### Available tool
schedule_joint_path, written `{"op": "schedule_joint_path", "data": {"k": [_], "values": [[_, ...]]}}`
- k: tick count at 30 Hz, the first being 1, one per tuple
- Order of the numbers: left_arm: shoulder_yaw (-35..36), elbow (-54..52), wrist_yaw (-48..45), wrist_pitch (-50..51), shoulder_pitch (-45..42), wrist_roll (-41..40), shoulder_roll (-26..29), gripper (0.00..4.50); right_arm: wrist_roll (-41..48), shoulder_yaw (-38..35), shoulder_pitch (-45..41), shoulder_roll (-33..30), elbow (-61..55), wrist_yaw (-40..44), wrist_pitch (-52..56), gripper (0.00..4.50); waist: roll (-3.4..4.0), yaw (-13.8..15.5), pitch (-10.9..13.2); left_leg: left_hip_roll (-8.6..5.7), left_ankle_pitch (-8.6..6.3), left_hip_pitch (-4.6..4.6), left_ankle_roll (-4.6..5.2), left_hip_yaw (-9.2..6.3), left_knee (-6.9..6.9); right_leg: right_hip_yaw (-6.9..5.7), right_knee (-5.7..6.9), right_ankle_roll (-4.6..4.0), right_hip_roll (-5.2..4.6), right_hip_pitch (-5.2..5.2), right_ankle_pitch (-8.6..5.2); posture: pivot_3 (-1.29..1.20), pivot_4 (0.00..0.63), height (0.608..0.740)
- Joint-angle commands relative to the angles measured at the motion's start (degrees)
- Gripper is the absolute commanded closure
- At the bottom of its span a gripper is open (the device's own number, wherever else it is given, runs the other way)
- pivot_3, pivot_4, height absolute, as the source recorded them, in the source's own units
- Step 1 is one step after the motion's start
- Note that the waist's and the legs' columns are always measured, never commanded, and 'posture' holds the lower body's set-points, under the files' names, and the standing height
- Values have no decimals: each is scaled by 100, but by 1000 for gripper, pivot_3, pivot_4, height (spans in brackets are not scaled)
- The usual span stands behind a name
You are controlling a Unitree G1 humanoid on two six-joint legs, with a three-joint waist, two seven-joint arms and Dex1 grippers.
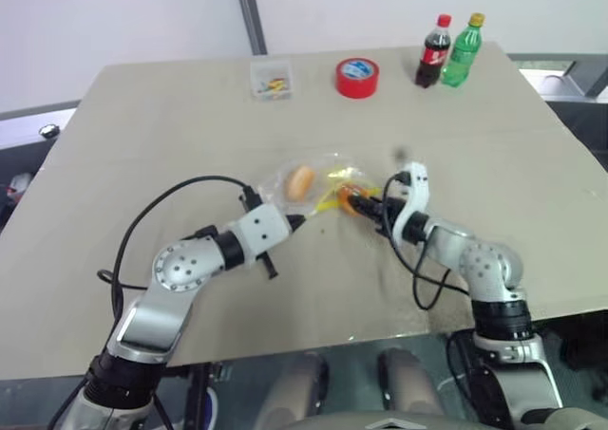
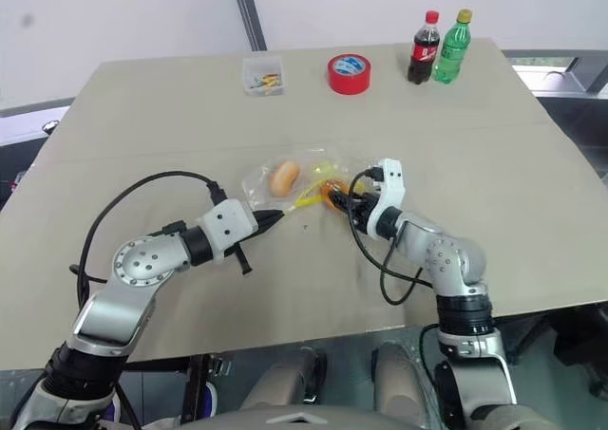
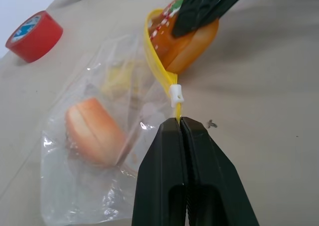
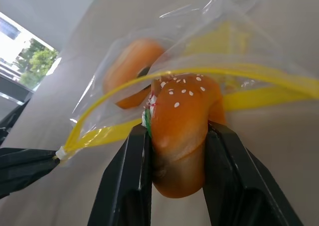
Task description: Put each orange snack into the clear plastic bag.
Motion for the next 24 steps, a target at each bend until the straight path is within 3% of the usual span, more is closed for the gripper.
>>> {"op": "schedule_joint_path", "data": {"k": [1,4,8,11,14,17,21,24], "values": [[46,-344,3,-108,-8,-82,16,4500,283,-100,-236,471,-107,-96,-67,3151,0,-2,0,3,0,1,0,0,-1,0,1,0,3,0,0,0,150,713],[45,-353,28,-119,-18,-92,-23,4500,25,-201,-375,1020,435,-393,-475,3151,0,2,0,6,0,1,0,0,-2,0,2,-1,6,-1,1,0,150,713],[49,-405,32,-108,20,-95,-42,4500,536,-905,-606,1723,1110,-836,-574,3151,1,70,0,-2,1,1,-2,-4,-1,-4,-6,-3,0,0,1,0,150,713],[68,-462,44,-82,79,-98,-38,4500,1026,-1392,-832,1804,1500,-1133,-599,3151,1,77,0,-9,1,-2,-1,-3,0,-4,-10,-2,-5,1,2,0,150,713],[94,-510,64,-63,151,-95,-25,4500,445,-895,-784,1309,1430,-903,-666,3151,6,25,3,-5,1,-1,-2,-2,-1,-3,-3,-3,-2,0,1,0,150,713],[87,-529,71,-80,207,-73,-14,4500,318,-882,-747,1158,1437,-806,-725,3151,12,-5,2,6,1,4,-2,-1,-6,-2,3,-3,8,-2,1,0,150,713],[64,-515,83,-59,179,-66,-25,4500,1633,-2161,-1117,1639,1799,-1687,-871,3151,13,14,3,4,1,2,-3,-1,-4,0,0,-3,6,0,2,0,150,713],[28,-460,97,-78,90,-51,-33,4500,2010,-2435,-1267,1778,1875,-2103,-1241,3151,16,33,5,-2,2,2,-2,-1,-3,0,-2,-4,2,1,2,0,150,713]]}}
